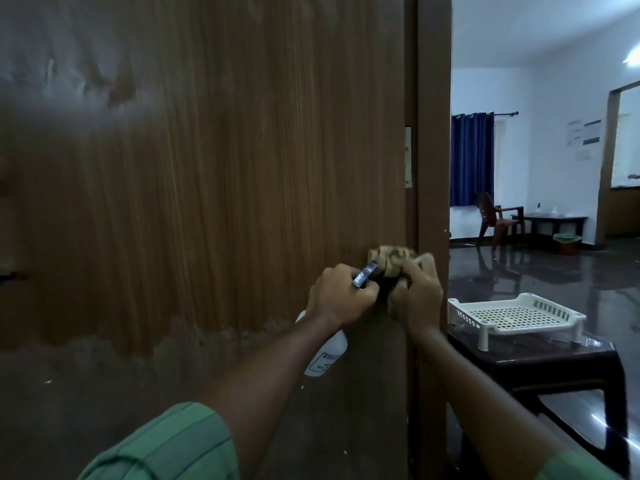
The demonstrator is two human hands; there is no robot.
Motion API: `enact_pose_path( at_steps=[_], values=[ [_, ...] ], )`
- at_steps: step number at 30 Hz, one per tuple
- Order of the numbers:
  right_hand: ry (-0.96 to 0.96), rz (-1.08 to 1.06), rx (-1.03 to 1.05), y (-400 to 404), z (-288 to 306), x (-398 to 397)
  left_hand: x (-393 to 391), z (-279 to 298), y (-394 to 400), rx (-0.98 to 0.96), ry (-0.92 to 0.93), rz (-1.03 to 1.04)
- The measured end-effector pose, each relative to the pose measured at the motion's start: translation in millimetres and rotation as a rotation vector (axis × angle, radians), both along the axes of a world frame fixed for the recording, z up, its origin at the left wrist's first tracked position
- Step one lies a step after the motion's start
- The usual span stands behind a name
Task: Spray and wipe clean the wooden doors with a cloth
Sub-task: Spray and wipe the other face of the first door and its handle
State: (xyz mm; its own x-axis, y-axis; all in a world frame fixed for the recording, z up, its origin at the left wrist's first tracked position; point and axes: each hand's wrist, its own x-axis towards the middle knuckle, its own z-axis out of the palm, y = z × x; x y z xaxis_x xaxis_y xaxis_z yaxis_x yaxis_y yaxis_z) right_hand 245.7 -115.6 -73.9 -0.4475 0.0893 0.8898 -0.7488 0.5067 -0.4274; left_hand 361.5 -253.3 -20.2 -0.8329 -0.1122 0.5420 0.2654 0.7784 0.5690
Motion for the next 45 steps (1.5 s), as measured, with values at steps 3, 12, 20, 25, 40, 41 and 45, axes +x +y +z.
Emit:
enact_pose_path(
  at_steps=[3,12,20,25,40,41,45],
  values=[
    [-0.033,0.034,0.165,7,-51,6,0,-10,-2,0.000,-0.018,0.022],
    [0.061,-0.040,0.093,12,1,-16,-4,-94,-2,0.035,-0.117,0.068],
    [0.063,-0.043,0.177,15,-13,-8,-4,-124,2,0.143,-0.048,0.093],
    [-0.066,-0.096,0.228,14,-1,7,8,-122,-16,0.124,-0.006,0.060],
    [-0.127,-0.114,-0.259,-53,-166,25,27,-143,4,0.148,0.145,0.089],
    [-0.114,-0.078,-0.325,-53,-153,22,25,-144,6,0.153,0.154,0.092],
    [-0.071,-0.010,-0.338,-54,-84,14,16,-142,6,0.219,0.208,0.083]
  ],
)
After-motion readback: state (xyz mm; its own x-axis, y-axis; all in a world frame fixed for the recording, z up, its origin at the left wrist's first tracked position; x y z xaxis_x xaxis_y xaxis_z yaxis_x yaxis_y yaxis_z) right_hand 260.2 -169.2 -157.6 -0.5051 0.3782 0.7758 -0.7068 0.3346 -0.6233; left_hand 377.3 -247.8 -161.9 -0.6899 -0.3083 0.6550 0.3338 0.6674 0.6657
